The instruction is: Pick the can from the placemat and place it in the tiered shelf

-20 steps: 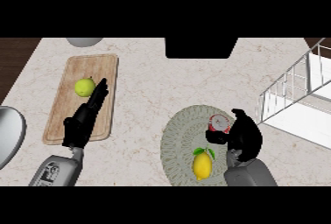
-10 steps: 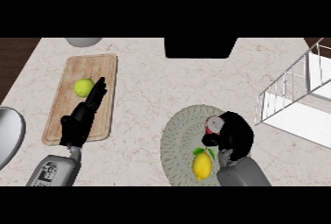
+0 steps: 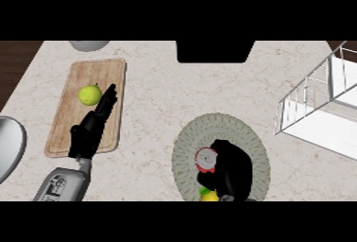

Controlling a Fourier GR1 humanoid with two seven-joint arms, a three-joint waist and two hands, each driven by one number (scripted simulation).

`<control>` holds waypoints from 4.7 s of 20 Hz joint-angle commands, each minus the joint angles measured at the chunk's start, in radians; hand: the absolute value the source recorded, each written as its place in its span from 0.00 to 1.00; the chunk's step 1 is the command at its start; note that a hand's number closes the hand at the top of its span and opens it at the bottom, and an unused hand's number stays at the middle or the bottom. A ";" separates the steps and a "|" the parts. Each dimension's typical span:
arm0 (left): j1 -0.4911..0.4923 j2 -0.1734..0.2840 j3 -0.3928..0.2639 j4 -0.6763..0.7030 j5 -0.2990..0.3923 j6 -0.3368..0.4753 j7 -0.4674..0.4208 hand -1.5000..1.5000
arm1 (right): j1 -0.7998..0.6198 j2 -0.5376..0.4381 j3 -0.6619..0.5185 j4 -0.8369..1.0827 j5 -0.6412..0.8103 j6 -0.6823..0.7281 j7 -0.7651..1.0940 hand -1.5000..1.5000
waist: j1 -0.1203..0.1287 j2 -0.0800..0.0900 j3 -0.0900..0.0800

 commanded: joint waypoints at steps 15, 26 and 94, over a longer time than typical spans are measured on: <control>0.069 -0.016 -0.001 -0.044 -0.029 0.007 -0.011 0.50 | -0.065 0.007 0.076 -0.569 0.380 0.072 0.265 1.00 | -0.007 -0.008 -0.002; 0.043 0.033 0.062 -0.014 0.010 -0.054 -0.021 0.50 | -0.229 0.007 -0.123 -0.726 0.562 0.368 0.205 1.00 | -0.005 -0.004 -0.002; 0.028 -0.046 0.121 -0.064 -0.067 -0.118 0.022 0.50 | -0.353 -0.427 -1.209 -0.145 0.018 -0.060 -0.408 0.00 | -0.001 0.000 0.000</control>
